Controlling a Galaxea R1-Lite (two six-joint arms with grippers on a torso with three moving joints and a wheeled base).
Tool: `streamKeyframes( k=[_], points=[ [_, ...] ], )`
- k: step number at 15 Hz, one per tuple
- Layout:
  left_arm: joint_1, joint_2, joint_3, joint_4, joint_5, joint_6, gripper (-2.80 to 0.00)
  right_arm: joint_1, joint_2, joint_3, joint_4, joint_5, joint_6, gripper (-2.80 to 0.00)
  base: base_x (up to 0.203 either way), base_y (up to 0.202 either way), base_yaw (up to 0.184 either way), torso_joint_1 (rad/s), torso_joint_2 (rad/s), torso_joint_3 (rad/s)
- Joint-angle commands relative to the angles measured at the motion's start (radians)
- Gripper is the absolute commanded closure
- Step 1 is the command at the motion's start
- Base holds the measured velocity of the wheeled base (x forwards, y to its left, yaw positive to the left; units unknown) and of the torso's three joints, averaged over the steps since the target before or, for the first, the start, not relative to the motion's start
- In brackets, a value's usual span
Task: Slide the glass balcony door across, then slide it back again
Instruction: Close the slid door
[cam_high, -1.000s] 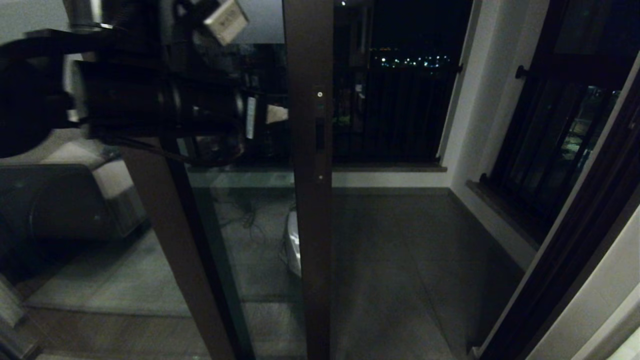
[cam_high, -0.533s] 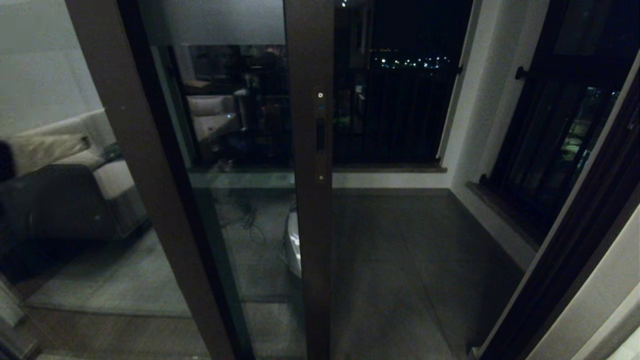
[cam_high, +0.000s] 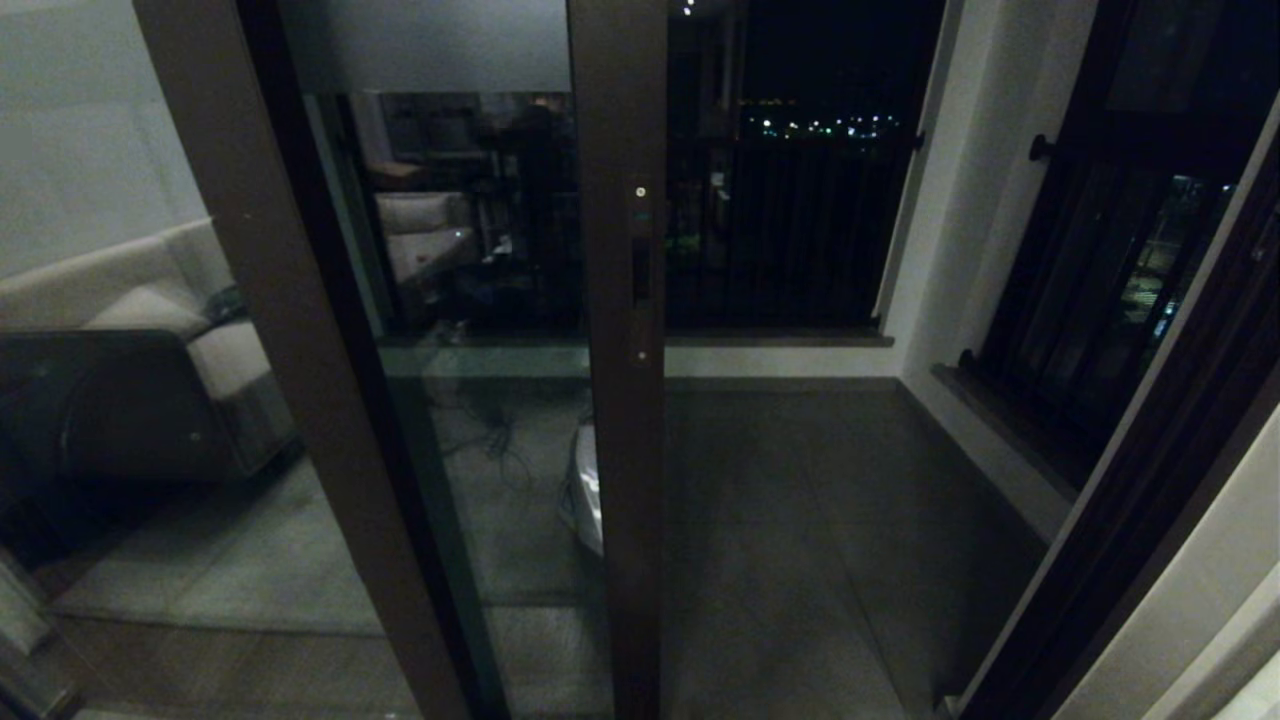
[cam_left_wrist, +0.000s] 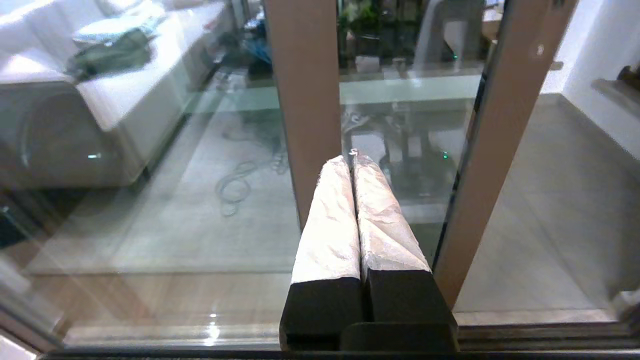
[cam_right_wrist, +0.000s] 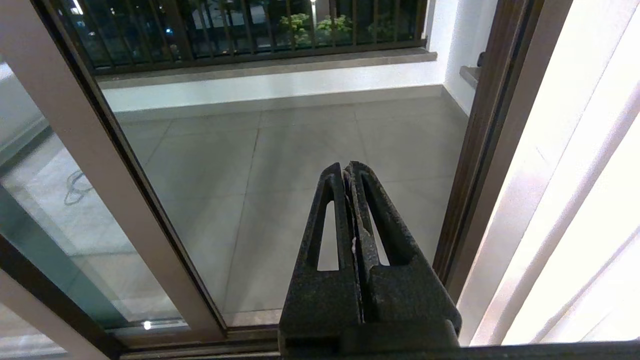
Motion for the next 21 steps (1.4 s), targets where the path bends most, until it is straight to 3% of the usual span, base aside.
streamKeyframes(
  k=[1, 4, 6, 8, 10, 12, 13, 15, 17, 21],
  points=[
    [0.003, -0.2, 0.128, 0.001, 0.001, 0.023, 0.0, 0.0, 0.0, 0.0, 0.0, 0.0, 0.001, 0.0, 0.0, 0.0, 0.0, 0.0, 0.0, 0.0],
    [-0.017, -0.365, 0.27, -0.005, 0.003, 0.065, 0.0, 0.0, 0.0, 0.0, 0.0, 0.0, 0.001, 0.0, 0.0, 0.0, 0.0, 0.0, 0.0, 0.0],
    [-0.024, -0.434, 0.442, -0.021, 0.017, 0.112, 0.0, 0.0, 0.0, 0.0, 0.0, 0.0, 0.001, 0.0, 0.0, 0.0, 0.0, 0.0, 0.0, 0.0],
    [-0.028, -0.445, 0.611, -0.111, 0.041, 0.132, 0.0, 0.0, 0.0, 0.0, 0.0, 0.0, 0.0, 0.0, 0.0, 0.0, 0.0, 0.0, 0.0, 0.0],
    [-0.03, -0.45, 0.71, -0.249, -0.005, 0.104, 0.0, 0.0, 0.0, 0.0, 0.0, 0.0, 0.001, 0.0, 0.0, 0.0, 0.0, 0.0, 0.0, 0.0],
    [-0.03, -0.452, 0.707, -0.256, 0.01, -0.012, 0.0, 0.0, 0.0, 0.0, 0.0, 0.0, 0.001, 0.0, 0.0, 0.0, 0.0, 0.0, 0.0, 0.0],
    [-0.03, -0.452, 0.706, -0.257, 0.056, -0.054, 0.0, 0.0, 0.0, 0.0, 0.0, 0.0, 0.001, 0.0, 0.0, 0.0, 0.0, 0.0, 0.0, 0.0],
    [-0.03, -0.452, 0.707, -0.258, 0.058, -0.067, 0.0, 0.0, 0.0, 0.0, 0.0, 0.0, 0.0, 0.0, 0.0, 0.0, 0.0, 0.0, 0.0, 0.0],
    [-0.03, -0.452, 0.704, -0.25, 0.056, -0.034, 0.0, 0.0, 0.0, 0.0, 0.0, 0.0, 0.001, 0.0, 0.0, 0.0, 0.0, 0.0, 0.0, 0.0],
    [-0.03, -0.452, 0.708, -0.258, 0.058, -0.064, 0.0, 0.0, 0.0, 0.0, 0.001, 0.001, -0.016, 0.0, 0.0, 0.0, 0.0, 0.0, 0.0, 0.0]
  ],
)
